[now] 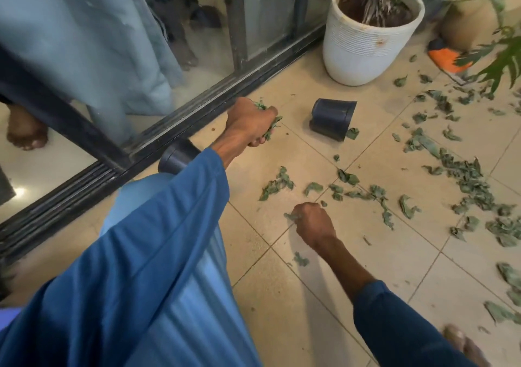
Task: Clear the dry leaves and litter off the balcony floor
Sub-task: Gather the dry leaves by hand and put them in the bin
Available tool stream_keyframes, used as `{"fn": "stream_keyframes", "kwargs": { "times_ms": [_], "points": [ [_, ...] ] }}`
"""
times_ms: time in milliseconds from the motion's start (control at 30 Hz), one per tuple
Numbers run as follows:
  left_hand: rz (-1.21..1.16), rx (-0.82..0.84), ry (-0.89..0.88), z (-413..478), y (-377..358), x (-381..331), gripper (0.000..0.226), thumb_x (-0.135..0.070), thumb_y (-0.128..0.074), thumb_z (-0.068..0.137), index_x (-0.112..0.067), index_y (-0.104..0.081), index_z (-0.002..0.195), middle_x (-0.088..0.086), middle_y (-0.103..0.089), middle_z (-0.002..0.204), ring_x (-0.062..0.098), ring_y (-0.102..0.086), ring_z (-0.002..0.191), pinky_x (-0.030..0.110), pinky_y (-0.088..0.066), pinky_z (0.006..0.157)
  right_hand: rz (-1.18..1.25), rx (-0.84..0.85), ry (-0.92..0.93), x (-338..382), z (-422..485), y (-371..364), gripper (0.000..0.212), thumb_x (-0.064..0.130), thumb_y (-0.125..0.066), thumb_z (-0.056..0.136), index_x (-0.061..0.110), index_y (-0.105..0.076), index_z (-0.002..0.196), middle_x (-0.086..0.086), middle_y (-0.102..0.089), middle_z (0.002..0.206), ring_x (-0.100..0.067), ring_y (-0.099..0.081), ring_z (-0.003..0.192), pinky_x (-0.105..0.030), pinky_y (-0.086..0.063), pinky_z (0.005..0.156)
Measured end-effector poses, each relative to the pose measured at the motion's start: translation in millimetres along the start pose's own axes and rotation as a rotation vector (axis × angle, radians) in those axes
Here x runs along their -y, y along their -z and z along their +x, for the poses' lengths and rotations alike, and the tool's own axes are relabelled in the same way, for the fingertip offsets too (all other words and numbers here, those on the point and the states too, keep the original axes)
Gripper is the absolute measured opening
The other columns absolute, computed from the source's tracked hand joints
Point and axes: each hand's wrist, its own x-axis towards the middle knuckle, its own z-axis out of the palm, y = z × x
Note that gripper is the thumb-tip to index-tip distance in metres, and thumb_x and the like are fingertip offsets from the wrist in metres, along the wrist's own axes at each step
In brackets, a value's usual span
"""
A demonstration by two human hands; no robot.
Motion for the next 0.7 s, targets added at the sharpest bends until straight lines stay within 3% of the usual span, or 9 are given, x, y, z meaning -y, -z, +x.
{"fn": "stream_keyframes", "kwargs": {
  "times_ms": [100,200,300,433,500,567,700],
  "points": [
    [0.066,0.018,-0.010,-4.7,-0.8,-2.0,0.023,-0.025,-0.065,0.096,-0.009,-0.066,0.079,0.000,-0.065,0.060,0.014,-0.054,0.044,0.019,-0.038,0.036,0.216,0.158,0.009,-16.6,-4.9,22.2,0.017,0.007,-0.073,0.084,0.019,-0.080,0.094,-0.001,-0.077,0.092,-0.016,-0.070,0.083,-0.027,-0.058,0.076],
    [0.068,0.045,-0.028,-13.6,-7.9,-1.5,0.021,-0.024,-0.063,0.094,-0.009,-0.065,0.080,0.001,-0.065,0.060,0.014,-0.053,0.042,0.019,-0.037,0.036,0.308,0.234,0.089,-27.0,-30.0,40.2,0.017,0.003,-0.081,0.079,0.016,-0.081,0.090,0.001,-0.075,0.084,-0.008,-0.066,0.073,-0.010,-0.050,0.061],
    [0.092,0.100,-0.045,-24.1,-18.7,2.2,0.023,-0.024,-0.063,0.094,-0.011,-0.064,0.075,0.001,-0.065,0.059,0.012,-0.050,0.037,0.018,-0.034,0.035,0.316,0.285,0.147,-30.3,-59.0,36.6,0.016,-0.001,-0.079,0.080,0.011,-0.081,0.090,0.001,-0.072,0.087,-0.002,-0.062,0.069,-0.015,-0.050,0.058],
    [0.125,0.129,-0.072,-28.5,-24.1,2.9,0.024,-0.027,-0.063,0.094,-0.007,-0.069,0.082,0.003,-0.066,0.061,0.013,-0.050,0.037,0.020,-0.037,0.036,0.185,0.281,0.223,-26.4,-75.5,7.5,0.020,0.005,-0.078,0.080,0.014,-0.077,0.098,-0.006,-0.064,0.106,-0.015,-0.059,0.092,-0.033,-0.053,0.082],
    [0.128,0.139,-0.081,-27.3,-22.6,4.4,0.023,-0.028,-0.064,0.095,-0.008,-0.068,0.084,0.003,-0.066,0.063,0.013,-0.050,0.038,0.020,-0.037,0.037,0.172,0.264,0.201,-24.1,-75.0,-0.8,0.030,0.003,-0.075,0.081,0.015,-0.071,0.109,-0.007,-0.056,0.115,-0.020,-0.059,0.099,-0.033,-0.053,0.087],
    [0.135,0.152,-0.091,-25.7,-21.2,7.2,0.023,-0.030,-0.064,0.096,-0.009,-0.067,0.086,0.003,-0.067,0.065,0.013,-0.050,0.040,0.019,-0.037,0.037,0.132,0.237,0.185,-23.4,-75.1,-7.2,0.041,0.001,-0.071,0.083,0.016,-0.064,0.121,-0.005,-0.050,0.121,-0.020,-0.059,0.097,-0.029,-0.052,0.082],
    [0.188,0.161,-0.109,-24.8,-19.3,10.9,0.027,-0.034,-0.065,0.098,-0.011,-0.064,0.084,0.002,-0.067,0.066,0.013,-0.053,0.044,0.018,-0.039,0.037,-0.122,0.214,0.182,-12.7,-86.0,-16.1,0.024,0.006,-0.062,0.094,0.014,-0.064,0.117,-0.006,-0.060,0.115,-0.022,-0.064,0.095,-0.029,-0.054,0.079]
  ]
}}
